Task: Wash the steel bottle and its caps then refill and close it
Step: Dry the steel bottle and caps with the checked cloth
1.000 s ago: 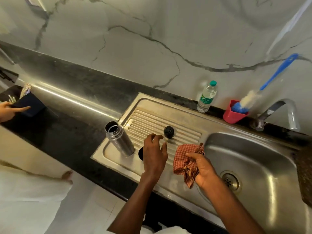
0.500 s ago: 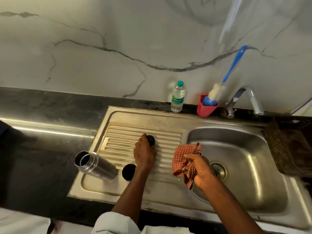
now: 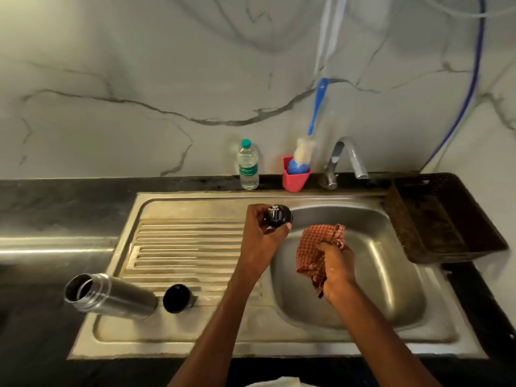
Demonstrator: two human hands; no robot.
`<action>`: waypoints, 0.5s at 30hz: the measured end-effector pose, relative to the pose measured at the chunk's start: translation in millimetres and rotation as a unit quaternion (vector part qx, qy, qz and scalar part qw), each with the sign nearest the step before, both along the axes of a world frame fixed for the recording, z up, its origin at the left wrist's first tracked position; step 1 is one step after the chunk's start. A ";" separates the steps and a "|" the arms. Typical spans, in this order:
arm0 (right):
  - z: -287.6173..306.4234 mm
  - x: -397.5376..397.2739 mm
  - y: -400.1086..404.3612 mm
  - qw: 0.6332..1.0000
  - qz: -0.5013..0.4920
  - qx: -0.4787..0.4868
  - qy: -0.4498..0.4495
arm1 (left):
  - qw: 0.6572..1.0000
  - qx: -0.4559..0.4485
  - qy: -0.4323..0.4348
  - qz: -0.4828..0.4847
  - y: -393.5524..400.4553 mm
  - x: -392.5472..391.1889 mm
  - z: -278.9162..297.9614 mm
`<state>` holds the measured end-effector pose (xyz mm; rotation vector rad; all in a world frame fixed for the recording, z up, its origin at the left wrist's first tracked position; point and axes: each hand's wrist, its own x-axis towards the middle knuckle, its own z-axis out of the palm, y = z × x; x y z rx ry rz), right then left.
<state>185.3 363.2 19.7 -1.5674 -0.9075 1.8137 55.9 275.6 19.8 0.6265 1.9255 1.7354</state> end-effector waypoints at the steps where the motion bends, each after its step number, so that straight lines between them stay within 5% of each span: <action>1: 4.7 10.1 8.4 1.000 -0.011 0.009 0.003 | 1.000 0.003 0.005 -0.011 9.8 9.6 1.5; 5: 11.7 32.2 28.4 0.999 -0.036 0.027 0.009 | 0.974 -0.198 0.108 -0.037 25.0 30.6 -16.9; 15: 7.1 52.6 54.8 1.000 -0.006 0.028 0.009 | 0.991 -0.115 0.058 -0.015 45.2 57.8 -3.9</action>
